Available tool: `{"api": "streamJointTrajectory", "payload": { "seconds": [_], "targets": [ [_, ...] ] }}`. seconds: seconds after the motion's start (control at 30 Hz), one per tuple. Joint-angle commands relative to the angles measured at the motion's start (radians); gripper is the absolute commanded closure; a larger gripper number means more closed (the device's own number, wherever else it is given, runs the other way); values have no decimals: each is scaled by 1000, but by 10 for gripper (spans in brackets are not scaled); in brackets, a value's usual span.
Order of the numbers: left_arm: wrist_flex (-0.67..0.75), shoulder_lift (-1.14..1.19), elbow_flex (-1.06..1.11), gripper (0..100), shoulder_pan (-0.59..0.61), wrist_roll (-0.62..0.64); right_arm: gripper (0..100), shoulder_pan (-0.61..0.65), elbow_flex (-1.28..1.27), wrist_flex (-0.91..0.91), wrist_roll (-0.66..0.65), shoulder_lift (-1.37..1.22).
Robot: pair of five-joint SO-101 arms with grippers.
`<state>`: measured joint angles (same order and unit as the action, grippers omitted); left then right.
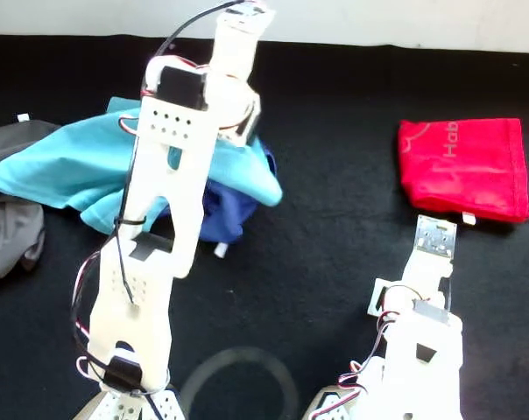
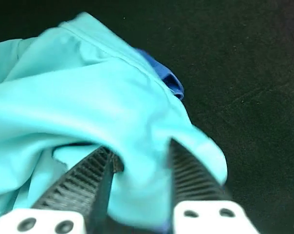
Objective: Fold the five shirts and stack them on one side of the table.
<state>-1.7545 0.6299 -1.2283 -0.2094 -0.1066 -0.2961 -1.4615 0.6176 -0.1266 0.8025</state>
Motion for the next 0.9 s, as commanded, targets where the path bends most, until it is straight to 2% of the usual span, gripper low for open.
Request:
{"api": "streamJointTrajectory", "payload": {
  "seconds": [0.0,0.1,0.2,0.37,0.5,0.6,0.7,0.87],
  "targets": [
    [-8,-140,-45,804,-24,8,991,10,-4,-19,8,2],
    [-8,-282,-50,811,-4,2,991,10,-4,-19,8,2],
    [-8,-421,25,811,107,2,991,10,-4,-19,8,2],
    [-5,-496,412,811,404,2,991,10,-4,-19,8,2],
    [3,-496,702,811,578,0,990,13,4,-12,8,2],
    [32,-498,816,811,682,0,988,70,102,116,-9,-5],
    [61,-496,914,811,730,-31,981,189,300,300,-23,-7],
    [123,-498,1092,811,674,-100,848,354,653,478,-23,-10]
  ]
}}
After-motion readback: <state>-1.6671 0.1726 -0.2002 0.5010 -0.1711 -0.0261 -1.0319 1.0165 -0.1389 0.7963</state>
